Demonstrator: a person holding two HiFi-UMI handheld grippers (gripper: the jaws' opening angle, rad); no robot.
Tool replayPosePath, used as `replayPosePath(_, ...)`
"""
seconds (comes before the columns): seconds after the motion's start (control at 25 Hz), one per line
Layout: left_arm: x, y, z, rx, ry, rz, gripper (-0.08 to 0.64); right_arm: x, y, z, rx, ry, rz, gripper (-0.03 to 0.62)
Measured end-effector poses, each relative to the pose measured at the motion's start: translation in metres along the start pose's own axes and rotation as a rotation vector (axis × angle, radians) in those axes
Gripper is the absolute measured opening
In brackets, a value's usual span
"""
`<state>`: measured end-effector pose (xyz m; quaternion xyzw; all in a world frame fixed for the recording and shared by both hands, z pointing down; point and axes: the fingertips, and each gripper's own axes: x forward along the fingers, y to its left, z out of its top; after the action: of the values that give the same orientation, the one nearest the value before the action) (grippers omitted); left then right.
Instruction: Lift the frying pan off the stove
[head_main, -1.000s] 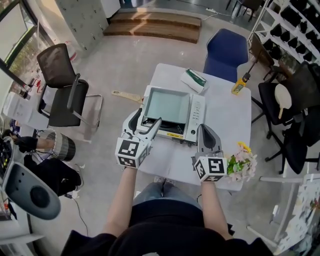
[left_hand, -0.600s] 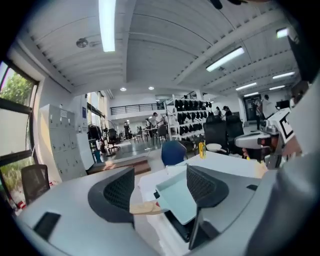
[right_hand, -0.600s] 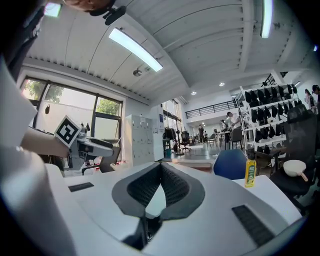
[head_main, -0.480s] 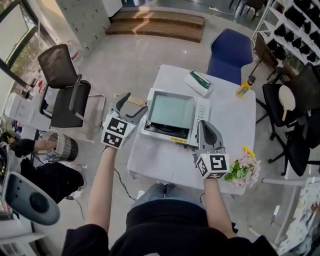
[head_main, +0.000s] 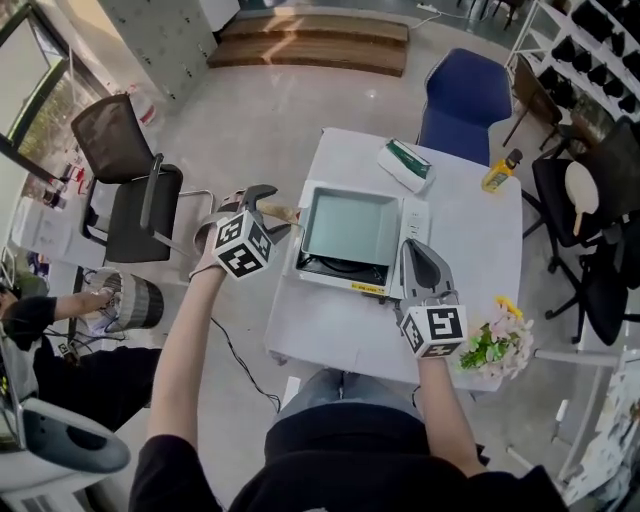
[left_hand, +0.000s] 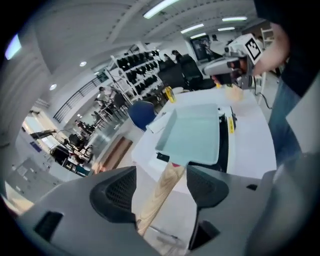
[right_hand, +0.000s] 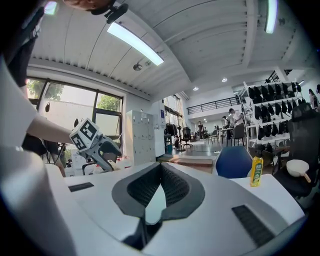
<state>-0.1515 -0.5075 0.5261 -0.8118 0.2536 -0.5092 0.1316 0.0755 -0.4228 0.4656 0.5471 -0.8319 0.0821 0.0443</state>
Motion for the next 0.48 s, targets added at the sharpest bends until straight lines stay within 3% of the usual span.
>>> replayPosePath(0.28, 0.039, -0.009, -0.034, 0.288, 0.221, -0.164, 0.322, 0.006, -0.007, -0.010, 0.009, 0.035, -0.019, 0.002)
replayPosePath(0.48, 0.065, -0.016, -0.049, 0.366, 0.287, -0.246, 0.297, 0.004, -0.012, -0.018, 0.017, 0.054, -0.040, 0.002)
